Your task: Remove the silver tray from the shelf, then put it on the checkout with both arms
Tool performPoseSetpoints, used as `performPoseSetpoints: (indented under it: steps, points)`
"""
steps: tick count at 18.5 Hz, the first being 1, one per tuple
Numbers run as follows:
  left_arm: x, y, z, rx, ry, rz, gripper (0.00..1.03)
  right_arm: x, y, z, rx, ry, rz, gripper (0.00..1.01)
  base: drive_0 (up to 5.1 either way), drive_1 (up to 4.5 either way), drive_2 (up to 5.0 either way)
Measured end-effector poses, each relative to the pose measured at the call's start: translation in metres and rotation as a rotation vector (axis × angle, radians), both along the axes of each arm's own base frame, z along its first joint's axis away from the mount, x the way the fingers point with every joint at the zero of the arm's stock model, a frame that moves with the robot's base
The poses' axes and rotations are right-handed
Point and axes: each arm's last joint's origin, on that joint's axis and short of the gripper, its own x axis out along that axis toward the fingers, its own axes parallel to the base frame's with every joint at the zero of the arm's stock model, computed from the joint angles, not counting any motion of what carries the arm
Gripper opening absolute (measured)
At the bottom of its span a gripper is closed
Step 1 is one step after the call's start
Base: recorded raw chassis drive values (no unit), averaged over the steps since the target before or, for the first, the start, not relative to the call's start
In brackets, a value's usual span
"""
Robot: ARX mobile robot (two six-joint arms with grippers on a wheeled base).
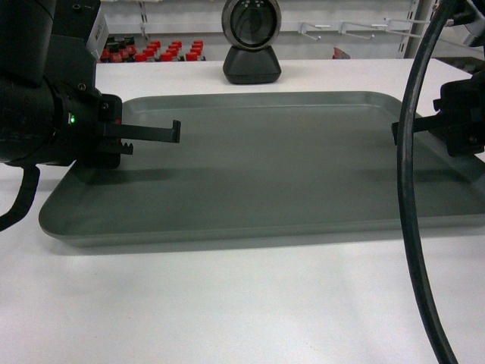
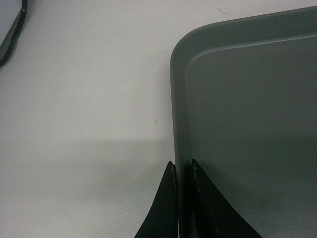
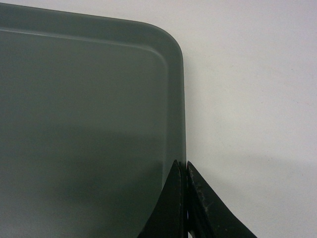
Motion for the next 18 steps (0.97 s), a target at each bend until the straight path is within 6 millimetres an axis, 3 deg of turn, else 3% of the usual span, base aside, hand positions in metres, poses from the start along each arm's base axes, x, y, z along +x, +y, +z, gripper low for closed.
performPoseSetpoints:
  steps: [2,4,14,16,18]
  points:
    - [0.001,0.000,0.000,-0.001,-0.005,0.000,0.03,0.001,0.000,0.000,-0.010,0.003,0.003,0.02,0.0,0.00,0.0]
    - [0.001,-0.001,-0.001,0.021,-0.001,-0.001,0.17,0.001,0.000,0.000,-0.011,0.002,0.004,0.03,0.0,0.00,0.0]
    - [0.003,-0.004,0.011,0.020,-0.114,-0.018,0.99,0.003,-0.005,0.001,-0.006,-0.013,-0.037,0.87,0.0,0.00,0.0]
    - [-0.002,-0.006,0.022,-0.015,-0.164,-0.038,0.97,0.001,-0.004,0.003,0.027,-0.014,-0.026,1.00,0.0,0.00,0.0]
    - [-0.006,-0.007,0.031,-0.040,-0.181,-0.048,0.98,-0.002,-0.003,0.008,0.058,-0.015,-0.028,0.97,0.0,0.00,0.0]
